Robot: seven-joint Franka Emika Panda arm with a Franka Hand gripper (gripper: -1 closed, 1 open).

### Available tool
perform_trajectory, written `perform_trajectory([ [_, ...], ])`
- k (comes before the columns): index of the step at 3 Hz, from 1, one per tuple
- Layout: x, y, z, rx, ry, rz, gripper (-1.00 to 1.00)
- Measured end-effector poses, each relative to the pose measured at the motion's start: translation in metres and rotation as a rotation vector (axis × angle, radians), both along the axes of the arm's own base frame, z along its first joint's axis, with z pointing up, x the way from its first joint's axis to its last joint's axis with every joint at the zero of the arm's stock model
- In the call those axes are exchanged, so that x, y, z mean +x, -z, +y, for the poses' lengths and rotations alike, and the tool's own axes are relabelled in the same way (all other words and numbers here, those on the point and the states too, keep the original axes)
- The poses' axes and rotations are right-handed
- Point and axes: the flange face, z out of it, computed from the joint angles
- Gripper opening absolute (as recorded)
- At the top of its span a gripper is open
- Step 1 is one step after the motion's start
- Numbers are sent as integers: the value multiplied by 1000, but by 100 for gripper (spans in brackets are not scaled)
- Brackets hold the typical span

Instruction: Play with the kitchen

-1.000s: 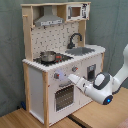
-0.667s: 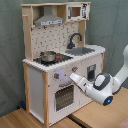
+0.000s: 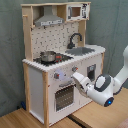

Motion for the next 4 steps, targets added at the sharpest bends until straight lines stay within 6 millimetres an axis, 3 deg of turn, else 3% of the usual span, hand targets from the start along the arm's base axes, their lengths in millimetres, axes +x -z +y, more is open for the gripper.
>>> perform_trajectory([
  [4,1,28,-33,393,-18,-39,100],
])
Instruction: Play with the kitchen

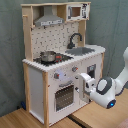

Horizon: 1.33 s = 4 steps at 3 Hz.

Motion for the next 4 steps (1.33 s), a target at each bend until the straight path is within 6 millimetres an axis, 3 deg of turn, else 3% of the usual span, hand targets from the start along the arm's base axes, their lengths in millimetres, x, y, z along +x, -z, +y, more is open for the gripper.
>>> perform_trajectory([
  [3,14,20,-36,223,2,-18,100],
  [4,21,22,-38,280,-48,-21,100],
])
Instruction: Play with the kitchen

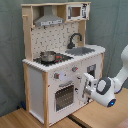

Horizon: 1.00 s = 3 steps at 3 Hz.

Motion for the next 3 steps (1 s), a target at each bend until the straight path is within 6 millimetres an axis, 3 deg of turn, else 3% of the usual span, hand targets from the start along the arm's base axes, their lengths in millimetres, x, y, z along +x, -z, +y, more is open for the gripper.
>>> perform_trajectory([
  [2,11,10,-28,-79,-103,-32,100],
  [3,17,6,-25,-143,-172,-50,100],
])
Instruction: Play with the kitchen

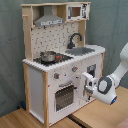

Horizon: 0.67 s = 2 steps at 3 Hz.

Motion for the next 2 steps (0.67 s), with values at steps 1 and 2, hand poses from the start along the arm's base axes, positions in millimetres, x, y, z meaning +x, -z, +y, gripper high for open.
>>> perform_trajectory([
  [1,11,0,-4,-44,-42,21,100],
  [2,28,-1,-7,-34,-29,78,100],
])
